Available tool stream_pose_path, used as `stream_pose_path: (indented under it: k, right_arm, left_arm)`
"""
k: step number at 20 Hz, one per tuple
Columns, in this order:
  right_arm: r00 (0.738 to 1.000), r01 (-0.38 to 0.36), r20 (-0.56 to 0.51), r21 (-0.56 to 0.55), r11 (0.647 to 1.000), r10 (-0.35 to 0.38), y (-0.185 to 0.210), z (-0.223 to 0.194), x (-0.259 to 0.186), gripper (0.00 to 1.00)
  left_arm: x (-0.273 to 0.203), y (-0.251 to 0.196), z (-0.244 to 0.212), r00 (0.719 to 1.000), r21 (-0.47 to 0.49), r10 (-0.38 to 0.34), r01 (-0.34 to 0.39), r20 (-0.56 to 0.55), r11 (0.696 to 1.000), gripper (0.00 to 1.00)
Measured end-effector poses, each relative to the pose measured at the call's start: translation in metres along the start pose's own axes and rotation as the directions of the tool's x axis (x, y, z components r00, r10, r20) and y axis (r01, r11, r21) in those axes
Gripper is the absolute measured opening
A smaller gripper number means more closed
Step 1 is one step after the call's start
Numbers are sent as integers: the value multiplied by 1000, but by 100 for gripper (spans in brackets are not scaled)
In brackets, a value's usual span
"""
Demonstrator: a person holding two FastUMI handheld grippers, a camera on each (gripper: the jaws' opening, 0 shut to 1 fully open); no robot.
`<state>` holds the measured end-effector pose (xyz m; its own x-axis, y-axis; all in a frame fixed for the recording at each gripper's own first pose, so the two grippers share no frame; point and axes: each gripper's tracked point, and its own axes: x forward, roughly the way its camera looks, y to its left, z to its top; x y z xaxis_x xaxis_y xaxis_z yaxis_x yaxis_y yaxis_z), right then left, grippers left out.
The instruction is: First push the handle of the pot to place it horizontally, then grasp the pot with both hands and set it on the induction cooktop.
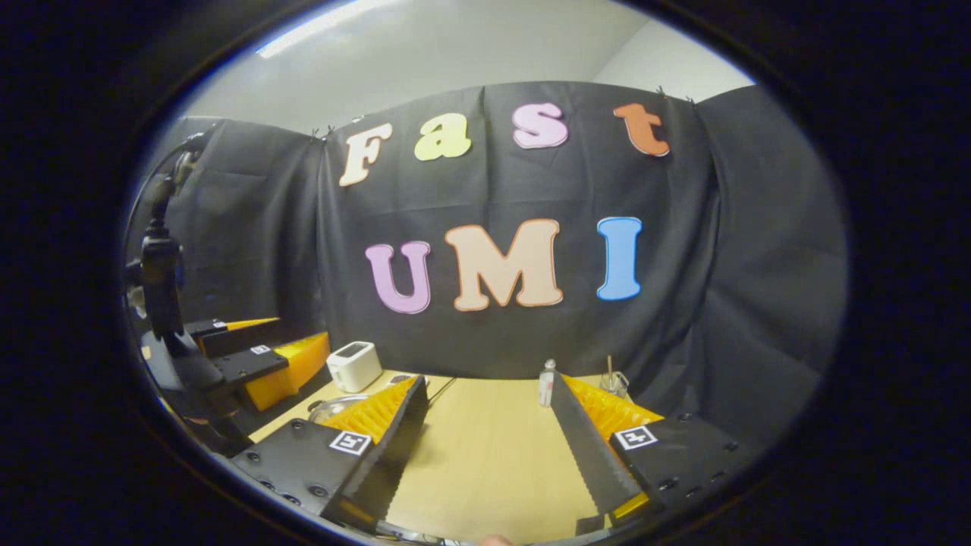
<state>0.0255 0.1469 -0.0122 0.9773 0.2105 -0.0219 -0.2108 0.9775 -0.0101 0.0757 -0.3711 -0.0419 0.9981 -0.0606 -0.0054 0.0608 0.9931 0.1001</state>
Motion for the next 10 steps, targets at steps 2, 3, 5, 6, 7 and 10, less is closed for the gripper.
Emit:
stream_pose_path:
  k: [2, 3, 5, 6, 7, 10]
  right_arm:
    - [1000, 13, 16, -1, 1000, -13, -8, 6, -6, 92]
    - [999, 25, 21, -5, 1000, -24, -13, 9, -8, 92]
    - [999, 36, 35, -13, 999, -36, -17, 14, -13, 92]
    - [998, 38, 41, -15, 999, -37, -19, 15, -13, 93]
    - [998, 38, 46, -16, 999, -37, -18, 17, -15, 93]
    - [998, 40, 58, -23, 999, -38, -22, 22, -17, 100]
  left_arm:
    - [-7, -3, 6, 999, -4, 8, -8, 39, 1000, 100]
    - [-10, -4, 9, 998, -11, 10, -10, 58, 1000, 98]
    - [-11, -4, 15, 996, -21, 11, -9, 86, 1000, 100]
    - [-12, -4, 19, 995, -28, 17, -14, 103, 1000, 98]
    - [-10, -3, 20, 994, -29, 21, -18, 104, 999, 100]
    - [-14, 0, 17, 994, -34, 38, -35, 100, 999, 98]
